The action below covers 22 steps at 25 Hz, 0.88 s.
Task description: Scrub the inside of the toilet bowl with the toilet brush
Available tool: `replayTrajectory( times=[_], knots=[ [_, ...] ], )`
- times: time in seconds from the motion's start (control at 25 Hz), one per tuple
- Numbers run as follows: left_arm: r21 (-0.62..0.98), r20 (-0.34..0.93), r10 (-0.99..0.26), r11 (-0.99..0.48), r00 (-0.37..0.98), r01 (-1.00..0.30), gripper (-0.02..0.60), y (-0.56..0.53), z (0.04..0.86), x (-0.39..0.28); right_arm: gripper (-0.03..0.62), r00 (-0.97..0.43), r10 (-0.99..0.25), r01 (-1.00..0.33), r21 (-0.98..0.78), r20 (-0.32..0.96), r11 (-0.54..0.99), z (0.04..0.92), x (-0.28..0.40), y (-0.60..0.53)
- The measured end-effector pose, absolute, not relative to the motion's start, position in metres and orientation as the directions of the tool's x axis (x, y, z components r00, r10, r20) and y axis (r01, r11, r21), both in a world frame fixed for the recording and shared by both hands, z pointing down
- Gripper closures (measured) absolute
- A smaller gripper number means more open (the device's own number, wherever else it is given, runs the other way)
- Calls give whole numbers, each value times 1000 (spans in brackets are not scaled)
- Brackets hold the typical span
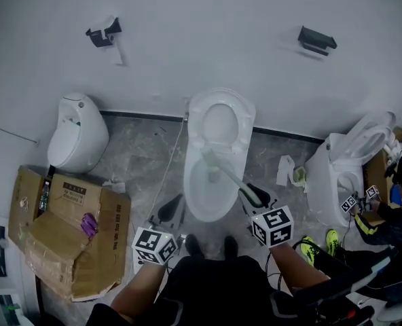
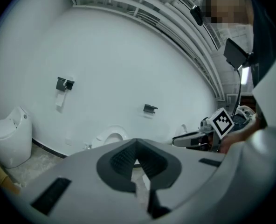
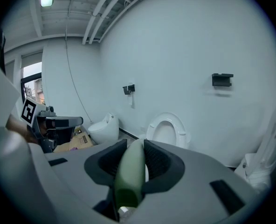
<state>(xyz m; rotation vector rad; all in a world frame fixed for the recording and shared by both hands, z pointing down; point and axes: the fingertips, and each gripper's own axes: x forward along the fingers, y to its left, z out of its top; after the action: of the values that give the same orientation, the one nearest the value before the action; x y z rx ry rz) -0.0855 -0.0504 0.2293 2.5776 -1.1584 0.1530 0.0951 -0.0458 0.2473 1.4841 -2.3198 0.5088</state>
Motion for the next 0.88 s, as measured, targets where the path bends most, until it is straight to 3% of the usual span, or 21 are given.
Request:
replayTrajectory(
  times=[0.36, 0.88],
  knots=[
    [192, 136, -669, -706, 731, -682, 572, -39, 192, -59, 474, -382, -828, -921, -98, 410, 377, 214, 107, -34],
    [186, 132, -688, -690, 714, -699, 572, -46, 179, -57, 476, -354, -851, -931, -57, 387, 362, 201, 118, -36]
  ],
)
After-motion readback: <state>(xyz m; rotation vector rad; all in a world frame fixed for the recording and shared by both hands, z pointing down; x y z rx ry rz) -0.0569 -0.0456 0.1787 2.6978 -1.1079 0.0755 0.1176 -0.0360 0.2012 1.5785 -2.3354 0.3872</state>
